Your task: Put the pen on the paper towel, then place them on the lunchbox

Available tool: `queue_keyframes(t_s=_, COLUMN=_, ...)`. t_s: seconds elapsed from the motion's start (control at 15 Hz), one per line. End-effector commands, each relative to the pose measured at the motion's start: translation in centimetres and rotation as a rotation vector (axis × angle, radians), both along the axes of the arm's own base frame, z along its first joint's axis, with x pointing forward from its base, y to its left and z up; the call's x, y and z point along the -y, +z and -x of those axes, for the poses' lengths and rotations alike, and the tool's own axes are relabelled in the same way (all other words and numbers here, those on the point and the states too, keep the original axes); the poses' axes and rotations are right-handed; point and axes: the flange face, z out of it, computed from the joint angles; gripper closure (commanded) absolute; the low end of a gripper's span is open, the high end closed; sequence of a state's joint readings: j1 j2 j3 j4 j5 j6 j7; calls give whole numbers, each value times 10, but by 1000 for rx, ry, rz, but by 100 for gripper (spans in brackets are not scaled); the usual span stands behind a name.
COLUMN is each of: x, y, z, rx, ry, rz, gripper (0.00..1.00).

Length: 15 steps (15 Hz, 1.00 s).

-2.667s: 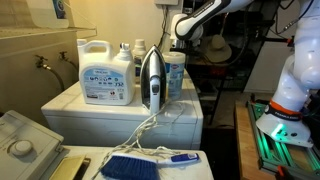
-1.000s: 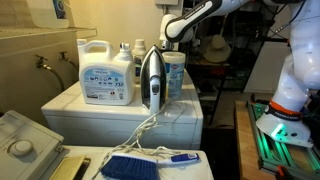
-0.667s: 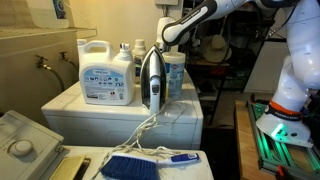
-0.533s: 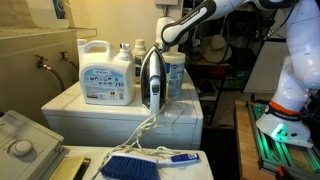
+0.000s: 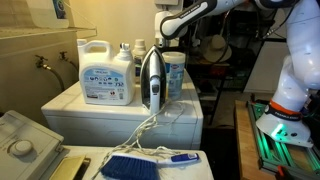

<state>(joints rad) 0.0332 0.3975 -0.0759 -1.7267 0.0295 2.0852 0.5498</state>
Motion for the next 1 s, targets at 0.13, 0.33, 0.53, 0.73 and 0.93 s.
queue_keyframes(t_s=0.13, x=24, y=15, z=27, rx=-35, ry=-90, rz=61, gripper=93)
queue_keyframes(t_s=0.33, x=30, y=18, z=44, rx=-40, ry=-148, rz=56, gripper=93)
queue_keyframes(t_s=0.53, x=32, y=11, z=62, rx=-78, ry=-173, rz=57, gripper=92)
queue_keyframes(t_s=0.73, x=32, y=0, z=74, rx=-81, ry=-178, rz=46, gripper=93)
queue_keyframes(t_s=0.93, x=32, y=-6, z=80, rx=-62, ry=-171, rz=29, gripper=92)
